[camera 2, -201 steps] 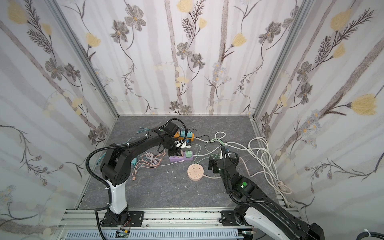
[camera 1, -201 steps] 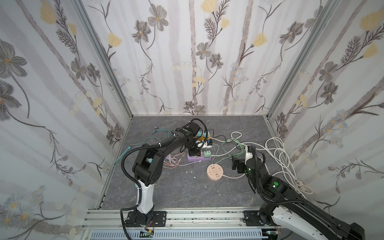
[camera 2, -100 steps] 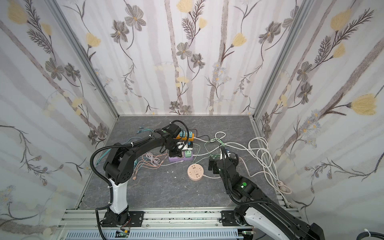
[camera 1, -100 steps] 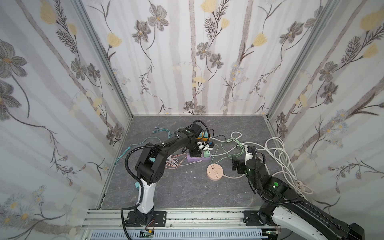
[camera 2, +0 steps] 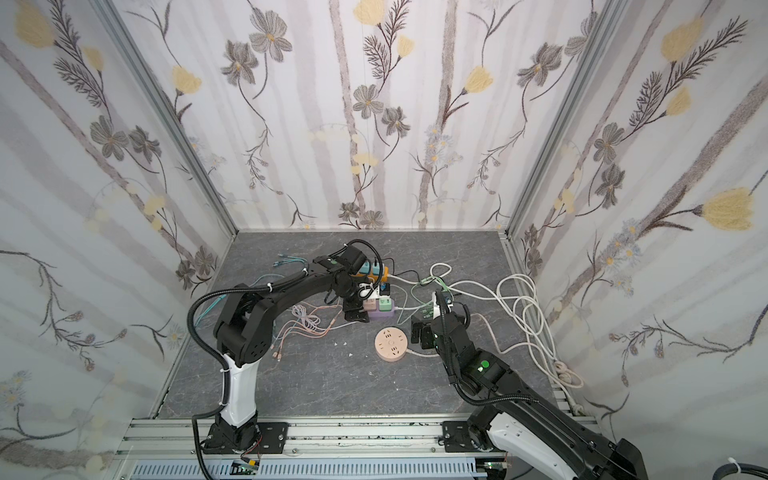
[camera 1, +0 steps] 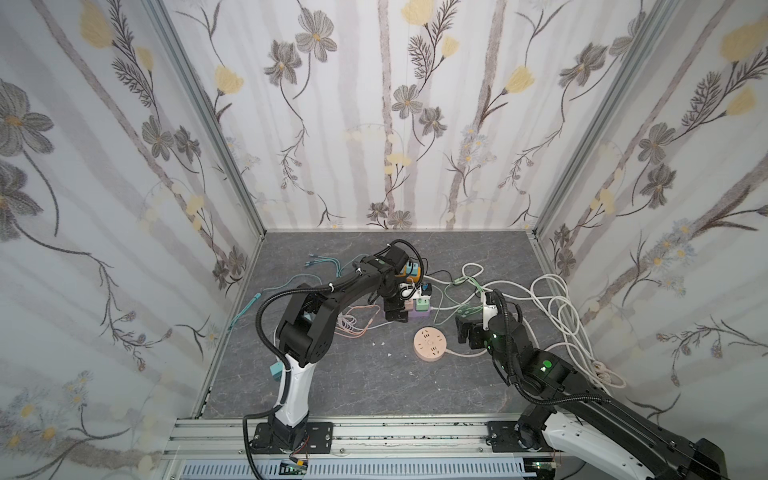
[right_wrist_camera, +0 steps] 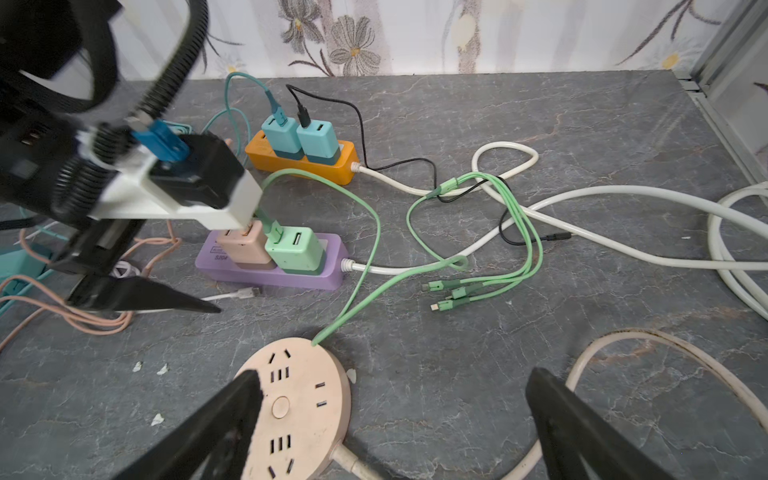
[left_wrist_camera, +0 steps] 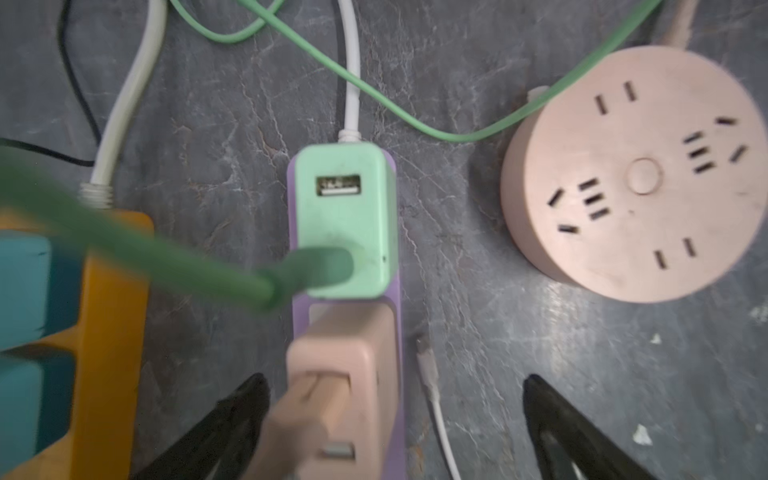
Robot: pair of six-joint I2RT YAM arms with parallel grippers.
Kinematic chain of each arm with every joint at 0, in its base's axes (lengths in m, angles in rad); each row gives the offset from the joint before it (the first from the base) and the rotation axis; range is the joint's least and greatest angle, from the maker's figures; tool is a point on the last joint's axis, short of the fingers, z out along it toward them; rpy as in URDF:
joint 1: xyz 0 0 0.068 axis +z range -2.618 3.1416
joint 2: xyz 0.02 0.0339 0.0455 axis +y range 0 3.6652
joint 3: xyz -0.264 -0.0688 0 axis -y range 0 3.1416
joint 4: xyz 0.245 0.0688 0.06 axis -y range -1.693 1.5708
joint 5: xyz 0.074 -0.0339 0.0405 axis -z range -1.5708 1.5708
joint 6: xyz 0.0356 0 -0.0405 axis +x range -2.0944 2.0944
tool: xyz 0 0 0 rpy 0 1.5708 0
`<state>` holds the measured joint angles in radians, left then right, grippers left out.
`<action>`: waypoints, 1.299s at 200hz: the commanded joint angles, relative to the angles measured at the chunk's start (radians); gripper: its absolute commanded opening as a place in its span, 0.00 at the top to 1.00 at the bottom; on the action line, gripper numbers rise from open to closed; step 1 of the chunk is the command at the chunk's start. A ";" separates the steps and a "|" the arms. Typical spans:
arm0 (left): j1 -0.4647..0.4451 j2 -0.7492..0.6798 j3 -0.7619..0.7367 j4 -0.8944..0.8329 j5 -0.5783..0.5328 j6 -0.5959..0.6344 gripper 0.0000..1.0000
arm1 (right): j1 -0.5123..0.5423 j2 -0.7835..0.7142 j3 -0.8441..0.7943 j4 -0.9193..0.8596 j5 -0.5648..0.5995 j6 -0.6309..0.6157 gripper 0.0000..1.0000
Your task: Insert the plug
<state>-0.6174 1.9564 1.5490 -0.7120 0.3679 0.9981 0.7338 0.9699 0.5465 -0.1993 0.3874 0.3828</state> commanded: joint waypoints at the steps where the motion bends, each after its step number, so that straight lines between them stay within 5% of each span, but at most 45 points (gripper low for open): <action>1: 0.014 -0.135 -0.102 0.024 0.025 -0.080 0.00 | 0.001 0.056 0.038 0.069 -0.063 -0.025 0.01; 46: 0.090 -0.447 -0.418 0.261 -0.003 -0.341 0.00 | 0.003 0.217 0.151 0.091 -0.122 -0.067 0.01; 77: 0.181 -0.647 -0.654 0.628 -0.218 -0.763 0.00 | 0.006 0.319 0.243 0.075 -0.135 -0.067 0.01; 101: 0.294 -0.666 -0.647 0.502 -0.371 -1.048 0.00 | 0.012 0.371 0.283 0.087 -0.155 -0.062 0.01; 144: 0.447 -0.648 -0.667 0.349 -0.513 -1.286 0.03 | 0.030 0.422 0.331 0.083 -0.169 -0.061 0.01; 180: 0.548 -0.593 -0.704 0.440 -0.443 -1.353 0.09 | 0.039 0.437 0.346 0.080 -0.169 -0.063 0.01; 217: 0.584 -0.449 -0.640 0.456 -0.360 -1.283 0.26 | 0.068 0.445 0.366 0.049 -0.155 -0.075 0.01; 260: 0.588 -0.364 -0.601 0.449 -0.329 -1.215 0.29 | 0.079 0.440 0.367 0.024 -0.123 -0.083 0.01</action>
<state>-0.0319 1.5661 0.9314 -0.2821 0.0135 -0.2607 0.8104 1.4105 0.9070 -0.1646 0.2398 0.3088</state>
